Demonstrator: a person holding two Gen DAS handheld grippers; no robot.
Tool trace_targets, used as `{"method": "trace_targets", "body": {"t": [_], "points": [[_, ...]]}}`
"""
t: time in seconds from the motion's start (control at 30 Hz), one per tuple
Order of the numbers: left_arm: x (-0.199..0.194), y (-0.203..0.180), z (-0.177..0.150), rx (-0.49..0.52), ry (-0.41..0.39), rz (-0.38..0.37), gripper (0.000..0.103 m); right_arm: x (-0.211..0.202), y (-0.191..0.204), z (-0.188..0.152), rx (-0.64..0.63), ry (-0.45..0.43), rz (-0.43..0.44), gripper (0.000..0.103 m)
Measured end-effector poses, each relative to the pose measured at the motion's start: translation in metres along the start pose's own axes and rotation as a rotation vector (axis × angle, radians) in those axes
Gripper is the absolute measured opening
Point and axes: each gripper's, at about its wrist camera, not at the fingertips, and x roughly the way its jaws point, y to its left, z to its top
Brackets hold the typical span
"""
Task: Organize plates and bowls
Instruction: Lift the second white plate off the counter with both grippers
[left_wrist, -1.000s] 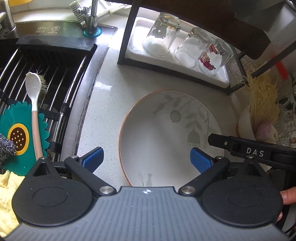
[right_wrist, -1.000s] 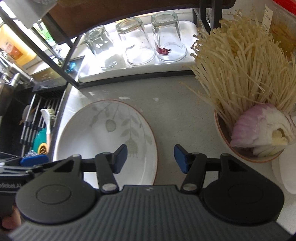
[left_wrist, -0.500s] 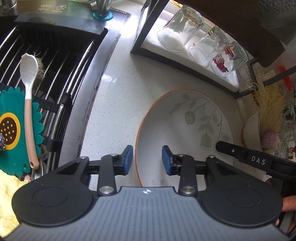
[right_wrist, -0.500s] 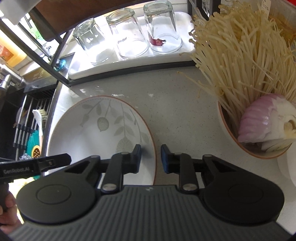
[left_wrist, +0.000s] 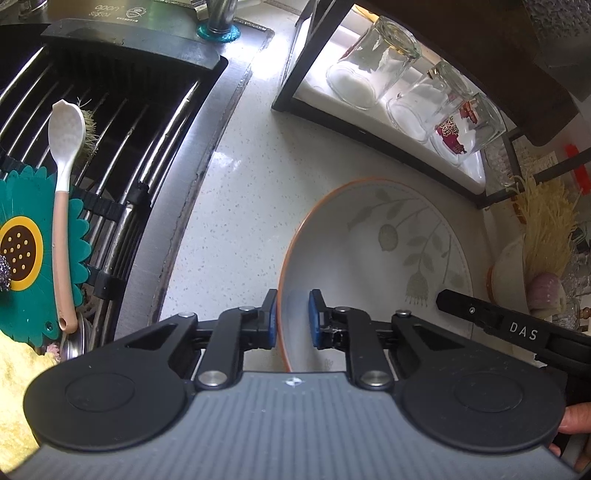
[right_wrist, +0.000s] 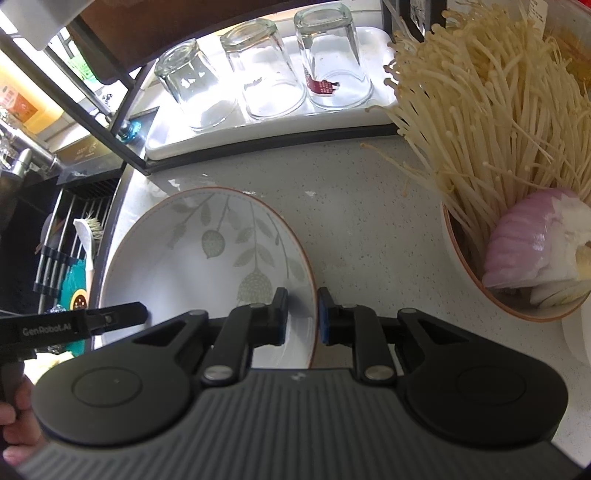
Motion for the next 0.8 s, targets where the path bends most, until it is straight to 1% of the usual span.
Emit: {"method": "trace_targets", "body": {"t": [0.07, 0.17, 0.4, 0.6, 0.8], "points": [[-0.002, -0.002, 0.000, 0.007, 0.007, 0.006, 0.019, -0.003, -0.001, -0.002, 0.007, 0.004, -0.001, 0.020], [-0.009, -0.005, -0.001, 0.029, -0.004, 0.011, 0.018, -0.006, -0.001, -0.004, 0.015, 0.002, 0.004, 0.020], [-0.026, -0.007, -0.007, 0.031, -0.030, -0.006, 0.018, -0.024, 0.000, -0.007, 0.006, -0.034, 0.018, 0.020], [-0.045, -0.015, -0.016, 0.049, -0.053, -0.037, 0.018, -0.045, -0.002, -0.014, 0.008, -0.076, 0.019, 0.020], [-0.071, -0.028, -0.025, 0.062, -0.077, -0.080, 0.018, -0.076, -0.006, -0.023, 0.024, -0.134, 0.025, 0.020]]}}
